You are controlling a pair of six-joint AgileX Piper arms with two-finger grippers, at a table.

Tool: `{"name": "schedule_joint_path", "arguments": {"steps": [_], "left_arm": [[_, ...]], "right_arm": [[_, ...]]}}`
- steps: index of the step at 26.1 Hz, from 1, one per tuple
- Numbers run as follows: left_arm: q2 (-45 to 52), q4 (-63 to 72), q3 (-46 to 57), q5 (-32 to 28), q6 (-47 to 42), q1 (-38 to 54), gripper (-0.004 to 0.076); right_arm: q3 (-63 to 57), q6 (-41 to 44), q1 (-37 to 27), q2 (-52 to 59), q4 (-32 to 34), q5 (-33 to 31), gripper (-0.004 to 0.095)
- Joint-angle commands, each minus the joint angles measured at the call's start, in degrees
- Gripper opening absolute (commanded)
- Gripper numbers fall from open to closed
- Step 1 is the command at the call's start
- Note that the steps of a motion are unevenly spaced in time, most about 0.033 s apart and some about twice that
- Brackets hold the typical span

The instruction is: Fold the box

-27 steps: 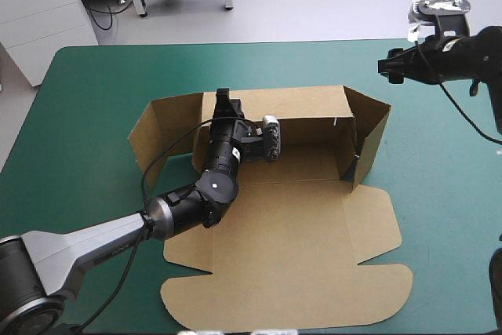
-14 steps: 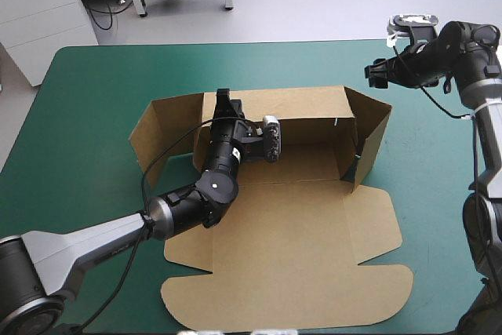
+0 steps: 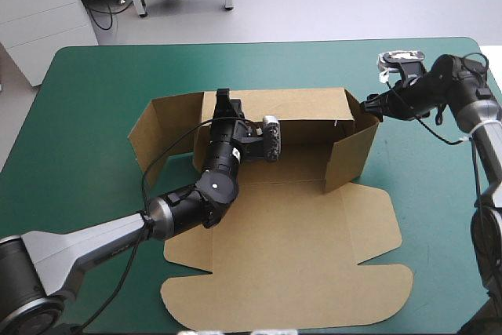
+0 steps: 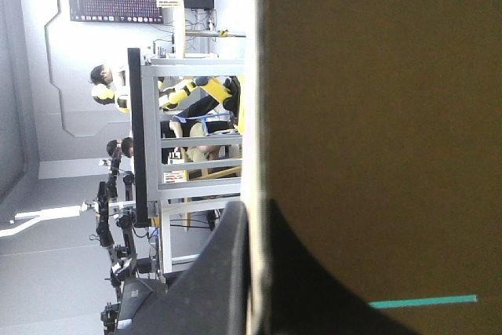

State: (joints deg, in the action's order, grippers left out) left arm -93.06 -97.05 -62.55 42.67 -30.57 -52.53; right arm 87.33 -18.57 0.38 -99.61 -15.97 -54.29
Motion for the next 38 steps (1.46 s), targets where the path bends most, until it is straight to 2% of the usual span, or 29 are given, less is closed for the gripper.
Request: {"name": "schedule_joint_path", "arguments": {"steps": [1,7,17,22,27,31,34,38], "left_arm": [[2.2,-5.6,-1.7,3.2,-0.7,-0.4,-0.0032],[2.2,-5.6,-1.7,3.3,-0.7,-0.4,-0.0032],[2.2,-5.6,-1.7,3.2,-0.7,-0.4,-0.0032],[2.2,-5.6,-1.7,3.2,-0.7,-0.4,-0.0032],[2.2,-5.6,-1.7,3.2,-0.7,-0.4,-0.0032],[2.2,-5.6,-1.7,3.1,-0.7,-0.4,-0.0032],[2.2,-5.6,-1.7,3.2,-0.7,-0.4,-0.0032],[2.2,-5.6,-1.7,3.2,-0.7,-0.4,-0.0032]], "right_arm": [[-5.8,-4.4,-0.3,6.7,-3.8,6.7,0.0711],[-14.9,-11.7,-0.3,13.3,-8.3,10.5,0.0711],[-15.5,-8.8,-0.3,20.6,-10.1,11.8,0.0711],[-16.5,-8.7,-0.3,20.6,-10.1,8.6,0.0711],[-21.8,-9.4,-0.3,22.3,-10.8,8.6,0.0711],[-24.3,-15.1,-0.3,24.4,-15.0,6.1,0.0711],[-24.4,-20.2,-0.3,24.9,-19.5,1.8,0.0711],[-25.5,-22.9,-0.2,24.9,-22.2,0.6,0.0711]]}}
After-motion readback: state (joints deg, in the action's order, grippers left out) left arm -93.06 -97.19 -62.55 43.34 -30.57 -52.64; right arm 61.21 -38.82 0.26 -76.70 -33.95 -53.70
